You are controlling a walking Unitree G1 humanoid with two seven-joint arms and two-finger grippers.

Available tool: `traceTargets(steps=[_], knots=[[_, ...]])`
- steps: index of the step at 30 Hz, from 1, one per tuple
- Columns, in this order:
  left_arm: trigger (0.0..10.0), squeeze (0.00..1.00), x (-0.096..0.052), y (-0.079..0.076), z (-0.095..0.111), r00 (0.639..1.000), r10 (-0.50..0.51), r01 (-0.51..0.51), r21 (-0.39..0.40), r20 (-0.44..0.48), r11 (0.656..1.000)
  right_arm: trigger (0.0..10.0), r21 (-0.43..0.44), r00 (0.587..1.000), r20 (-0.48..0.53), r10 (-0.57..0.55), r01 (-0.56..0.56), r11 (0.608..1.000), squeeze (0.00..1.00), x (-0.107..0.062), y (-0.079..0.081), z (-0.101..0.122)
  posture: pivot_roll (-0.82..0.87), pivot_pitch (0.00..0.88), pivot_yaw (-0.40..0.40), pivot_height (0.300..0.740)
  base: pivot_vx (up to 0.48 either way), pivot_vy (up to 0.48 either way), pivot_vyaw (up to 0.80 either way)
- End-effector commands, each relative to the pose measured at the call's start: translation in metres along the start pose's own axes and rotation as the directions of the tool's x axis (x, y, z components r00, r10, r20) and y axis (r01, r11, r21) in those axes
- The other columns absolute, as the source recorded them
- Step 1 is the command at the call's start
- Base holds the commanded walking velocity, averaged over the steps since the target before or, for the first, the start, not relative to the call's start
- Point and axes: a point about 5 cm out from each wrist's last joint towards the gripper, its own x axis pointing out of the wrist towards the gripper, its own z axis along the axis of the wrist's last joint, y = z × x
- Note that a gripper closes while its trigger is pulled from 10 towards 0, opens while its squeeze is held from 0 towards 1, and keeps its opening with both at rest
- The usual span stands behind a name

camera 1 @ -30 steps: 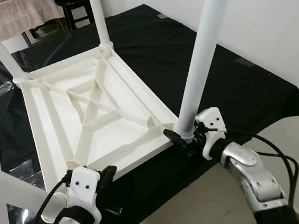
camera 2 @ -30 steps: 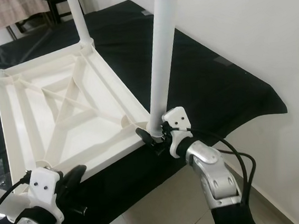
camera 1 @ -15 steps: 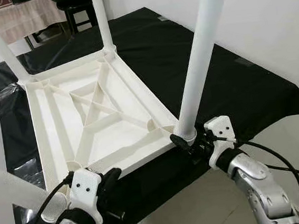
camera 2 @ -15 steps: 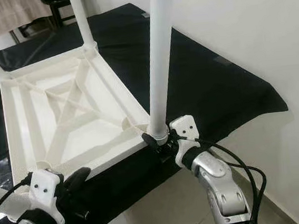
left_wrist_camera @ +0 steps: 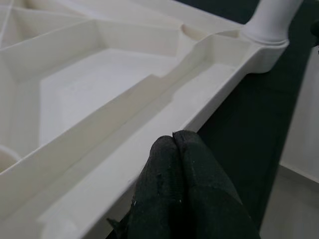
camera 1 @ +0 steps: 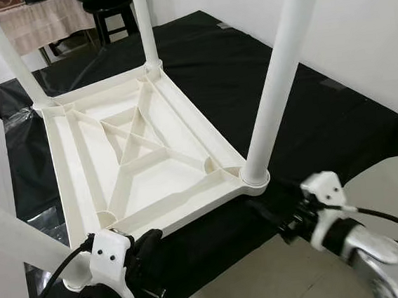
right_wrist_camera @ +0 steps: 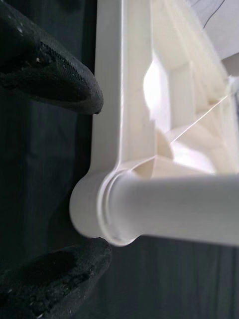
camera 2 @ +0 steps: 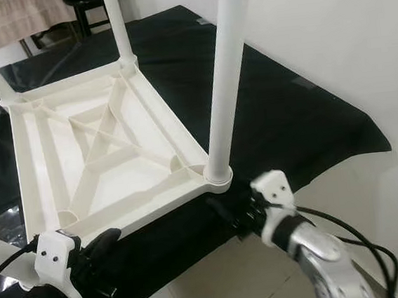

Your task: Building children table

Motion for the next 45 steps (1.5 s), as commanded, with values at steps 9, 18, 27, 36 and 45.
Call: traceTargets(steps=[9, 18, 27, 36, 45], knots=[[10.0, 0.00, -0.001, -0.010, 0.002, 0.989, -0.150, 0.150, 0.004, -0.011, 0.989, 10.0, 0.029, 0.973, -0.007, 0.232, -0.232, 0.972, 0.00, -0.007, 0.017, 0.004, 0.05, 0.126, -0.014, 0.740, 0.000, -0.117, 0.80], [10.0, 0.00, 0.002, -0.015, 0.003, 0.976, -0.215, 0.215, -0.042, -0.012, 0.976, 10.0, 0.009, 0.966, -0.024, 0.259, -0.259, 0.966, 0.00, -0.010, 0.010, 0.008, 0.05, 0.113, -0.015, 0.740, 0.000, -0.206, 0.80], [10.0, 0.00, -0.001, -0.016, 0.002, 0.966, -0.255, 0.254, -0.037, -0.037, 0.967, 10.0, 0.026, 0.935, -0.041, 0.353, -0.352, 0.936, 0.00, -0.010, 0.015, 0.007, 0.05, 0.106, -0.015, 0.740, 0.000, 0.000, 0.80], [10.0, 0.00, -0.001, -0.016, 0.002, 0.967, -0.249, 0.247, -0.034, -0.048, 0.968, 10.0, 0.058, 0.906, -0.068, 0.418, -0.415, 0.908, 0.00, -0.013, 0.022, 0.003, 0.06, 0.106, -0.015, 0.740, 0.000, 0.000, 0.62], [10.0, 0.00, -0.007, -0.015, -0.001, 0.972, -0.217, 0.212, -0.058, -0.090, 0.975, 10.0, 0.073, 0.885, -0.120, 0.449, -0.443, 0.893, 0.00, -0.020, 0.025, -0.003, 0.06, 0.115, -0.010, 0.740, 0.000, 0.159, 0.00]])
